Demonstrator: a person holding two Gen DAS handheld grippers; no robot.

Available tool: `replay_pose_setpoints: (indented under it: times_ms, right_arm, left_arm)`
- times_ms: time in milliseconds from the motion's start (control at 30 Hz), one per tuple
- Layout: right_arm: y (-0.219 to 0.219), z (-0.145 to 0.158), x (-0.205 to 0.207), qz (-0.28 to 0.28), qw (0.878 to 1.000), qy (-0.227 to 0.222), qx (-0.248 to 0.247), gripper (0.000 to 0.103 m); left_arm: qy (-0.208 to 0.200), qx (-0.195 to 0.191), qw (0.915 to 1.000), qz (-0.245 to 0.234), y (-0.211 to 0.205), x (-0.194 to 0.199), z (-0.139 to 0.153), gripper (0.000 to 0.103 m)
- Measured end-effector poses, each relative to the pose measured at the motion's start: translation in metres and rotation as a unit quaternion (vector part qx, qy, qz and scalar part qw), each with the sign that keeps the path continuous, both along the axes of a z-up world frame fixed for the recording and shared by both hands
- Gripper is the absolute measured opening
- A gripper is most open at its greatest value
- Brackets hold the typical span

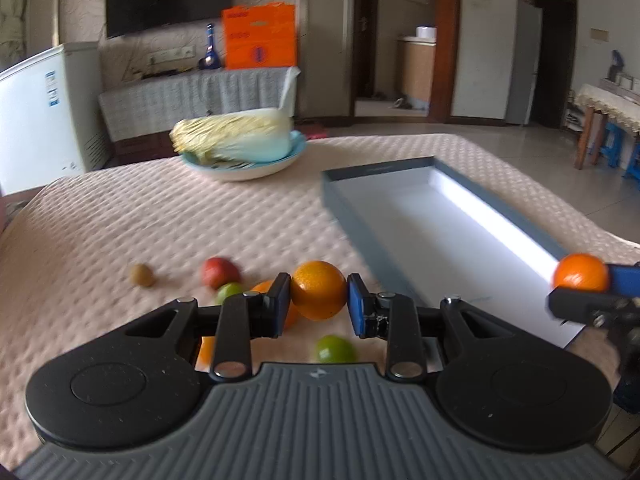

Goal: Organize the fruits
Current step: 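Carry both fruits over the box lid while the left gripper opens, dropping the orange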

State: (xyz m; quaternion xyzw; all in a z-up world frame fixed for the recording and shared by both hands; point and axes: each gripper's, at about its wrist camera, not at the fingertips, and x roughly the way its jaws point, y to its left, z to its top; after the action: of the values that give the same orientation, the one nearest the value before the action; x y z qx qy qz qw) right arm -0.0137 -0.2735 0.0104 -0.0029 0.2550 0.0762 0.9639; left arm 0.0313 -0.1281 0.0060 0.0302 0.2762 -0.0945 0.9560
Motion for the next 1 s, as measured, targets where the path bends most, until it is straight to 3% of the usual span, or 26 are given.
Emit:
replay_pose_setpoints:
  times_ms: [400, 733, 1000]
  right_arm:
    - [-0.003, -0.009, 0.010, -0.006, 1.000, 0.023, -0.016, 0.041]
    - [-0.010, -0.013, 0.013, -0.011, 0.999, 0.037, -0.013, 0.040]
    - [-0.016, -0.016, 0.015, -0.021, 0.999, 0.039, -0.011, 0.040]
  left_arm:
    - [-0.010, -0.030, 0.9985, -0.044, -0.055, 0.036, -0.002, 0.035]
    - [0.021, -0.022, 0.9976, -0.062, -0.095, 0.054, -0.022, 0.036]
    - [0.022, -0.019, 0.9976, -0.063, -0.101, 0.056, -0.024, 0.037]
